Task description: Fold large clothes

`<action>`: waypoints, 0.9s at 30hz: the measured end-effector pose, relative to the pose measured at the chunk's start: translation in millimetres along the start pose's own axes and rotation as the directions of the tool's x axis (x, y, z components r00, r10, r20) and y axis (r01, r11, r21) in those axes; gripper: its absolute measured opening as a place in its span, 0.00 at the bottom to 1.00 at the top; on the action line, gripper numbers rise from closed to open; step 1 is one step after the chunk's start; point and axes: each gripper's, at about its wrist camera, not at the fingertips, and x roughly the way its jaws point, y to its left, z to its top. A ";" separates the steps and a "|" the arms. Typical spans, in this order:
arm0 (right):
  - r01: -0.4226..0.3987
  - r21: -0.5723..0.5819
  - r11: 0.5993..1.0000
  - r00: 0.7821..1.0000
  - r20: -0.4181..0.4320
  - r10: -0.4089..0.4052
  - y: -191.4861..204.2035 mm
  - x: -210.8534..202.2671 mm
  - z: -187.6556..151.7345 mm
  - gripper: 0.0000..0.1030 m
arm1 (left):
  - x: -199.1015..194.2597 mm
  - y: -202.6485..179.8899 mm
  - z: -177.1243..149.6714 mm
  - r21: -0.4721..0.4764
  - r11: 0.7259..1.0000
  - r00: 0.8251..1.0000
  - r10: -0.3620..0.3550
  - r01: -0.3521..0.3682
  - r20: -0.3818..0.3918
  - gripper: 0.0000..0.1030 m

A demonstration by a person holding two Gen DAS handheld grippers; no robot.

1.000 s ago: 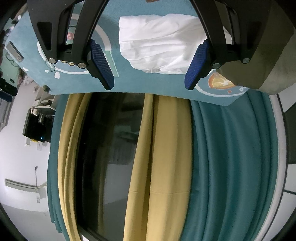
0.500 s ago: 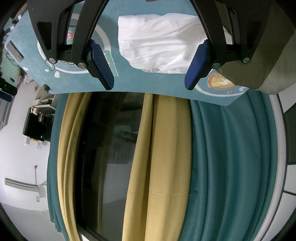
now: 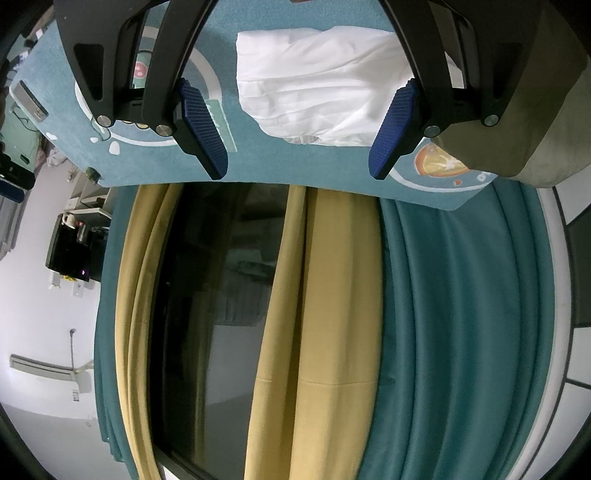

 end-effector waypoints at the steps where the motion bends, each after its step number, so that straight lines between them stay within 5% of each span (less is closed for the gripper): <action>1: -0.001 0.000 1.000 1.000 0.000 0.001 0.1 0.0 0.0 0.98 | -0.5 -0.7 -0.1 -0.001 1.000 1.000 0.001 -0.001 0.000 0.79; 27: -0.002 0.011 1.000 1.000 -0.002 0.002 -2.1 -1.0 -3.2 0.98 | 0.7 -5.7 6.3 0.017 1.000 1.000 -0.006 0.006 0.000 0.79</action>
